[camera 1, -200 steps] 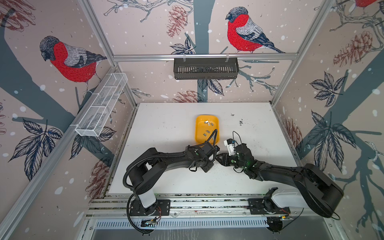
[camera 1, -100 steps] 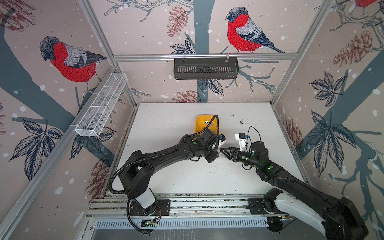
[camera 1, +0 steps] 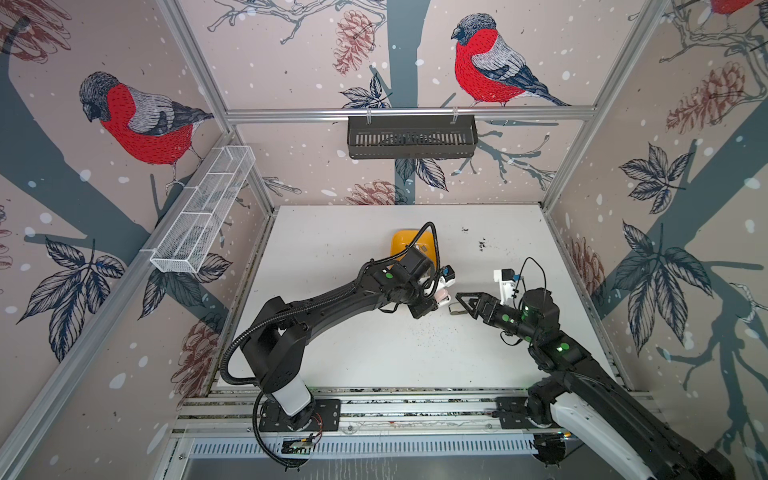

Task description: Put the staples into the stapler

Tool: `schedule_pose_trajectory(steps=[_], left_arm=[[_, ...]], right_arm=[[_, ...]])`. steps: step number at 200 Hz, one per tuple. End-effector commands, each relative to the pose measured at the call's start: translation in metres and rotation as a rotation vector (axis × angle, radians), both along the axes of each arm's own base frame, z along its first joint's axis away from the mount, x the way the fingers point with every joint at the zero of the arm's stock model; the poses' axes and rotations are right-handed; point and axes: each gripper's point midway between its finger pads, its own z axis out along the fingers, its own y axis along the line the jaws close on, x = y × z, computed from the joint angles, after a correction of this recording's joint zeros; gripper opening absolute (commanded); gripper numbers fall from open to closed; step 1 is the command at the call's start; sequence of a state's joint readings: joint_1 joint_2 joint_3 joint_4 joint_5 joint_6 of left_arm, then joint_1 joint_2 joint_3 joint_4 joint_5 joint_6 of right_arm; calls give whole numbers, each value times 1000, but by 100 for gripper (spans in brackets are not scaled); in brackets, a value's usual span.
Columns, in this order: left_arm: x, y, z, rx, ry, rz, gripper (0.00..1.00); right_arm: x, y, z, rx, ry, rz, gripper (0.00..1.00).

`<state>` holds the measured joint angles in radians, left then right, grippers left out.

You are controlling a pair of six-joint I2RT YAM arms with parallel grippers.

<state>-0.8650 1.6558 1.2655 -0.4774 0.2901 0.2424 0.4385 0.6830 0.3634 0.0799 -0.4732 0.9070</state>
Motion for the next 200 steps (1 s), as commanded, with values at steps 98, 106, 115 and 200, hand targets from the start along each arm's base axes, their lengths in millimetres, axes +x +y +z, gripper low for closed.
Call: schedule_pose_trajectory(steps=[98, 106, 115, 200], left_arm=[[-14, -7, 20, -64, -13, -49, 15], [-14, -7, 21, -66, -14, -51, 15], [-14, -7, 21, -66, -14, -49, 15], [-17, -8, 23, -67, -26, -55, 15]], right_arm=[[5, 32, 21, 66, -16, 110, 89], [8, 32, 20, 62, -12, 99, 88], [10, 32, 19, 56, -5, 86, 88], [16, 39, 14, 69, 17, 76, 71]])
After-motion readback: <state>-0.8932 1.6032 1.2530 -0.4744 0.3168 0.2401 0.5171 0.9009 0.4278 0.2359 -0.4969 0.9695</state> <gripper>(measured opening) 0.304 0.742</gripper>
